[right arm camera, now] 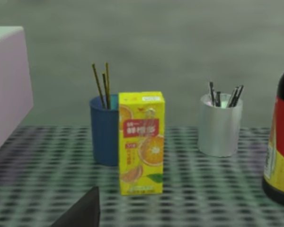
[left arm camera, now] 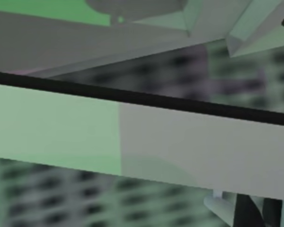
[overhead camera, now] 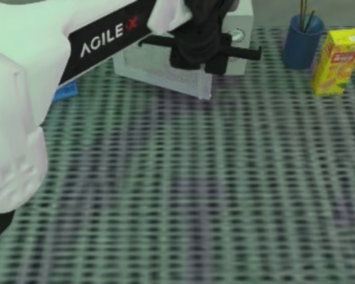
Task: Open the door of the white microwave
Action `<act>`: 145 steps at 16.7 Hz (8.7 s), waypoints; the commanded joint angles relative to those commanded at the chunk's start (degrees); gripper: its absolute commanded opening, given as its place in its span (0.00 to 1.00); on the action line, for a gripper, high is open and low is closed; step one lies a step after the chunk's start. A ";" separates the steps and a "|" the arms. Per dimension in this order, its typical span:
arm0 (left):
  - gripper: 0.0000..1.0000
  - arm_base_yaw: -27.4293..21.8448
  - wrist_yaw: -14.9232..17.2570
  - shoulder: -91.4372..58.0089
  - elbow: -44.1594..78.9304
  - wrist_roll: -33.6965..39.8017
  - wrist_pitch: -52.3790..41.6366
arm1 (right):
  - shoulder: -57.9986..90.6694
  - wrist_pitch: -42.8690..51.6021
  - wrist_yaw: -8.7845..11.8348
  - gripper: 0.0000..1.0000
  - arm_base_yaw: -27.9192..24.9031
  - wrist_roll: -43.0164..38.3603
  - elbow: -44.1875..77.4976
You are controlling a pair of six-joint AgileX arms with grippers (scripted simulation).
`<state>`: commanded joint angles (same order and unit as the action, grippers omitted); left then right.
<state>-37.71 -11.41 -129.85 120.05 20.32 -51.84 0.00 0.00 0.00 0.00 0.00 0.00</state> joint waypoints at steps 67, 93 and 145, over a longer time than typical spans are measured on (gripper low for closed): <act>0.00 2.52 7.38 11.96 -19.14 -13.46 9.01 | 0.00 0.00 0.00 1.00 0.00 0.00 0.00; 0.00 3.63 10.18 14.90 -23.39 -18.02 10.60 | 0.00 0.00 0.00 1.00 0.00 0.00 0.00; 0.00 7.34 16.83 20.93 -31.80 -29.75 12.50 | 0.00 0.00 0.00 1.00 0.00 0.00 0.00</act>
<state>-30.36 5.41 -108.92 88.25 -9.43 -39.34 0.00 0.00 0.00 0.00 0.00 0.00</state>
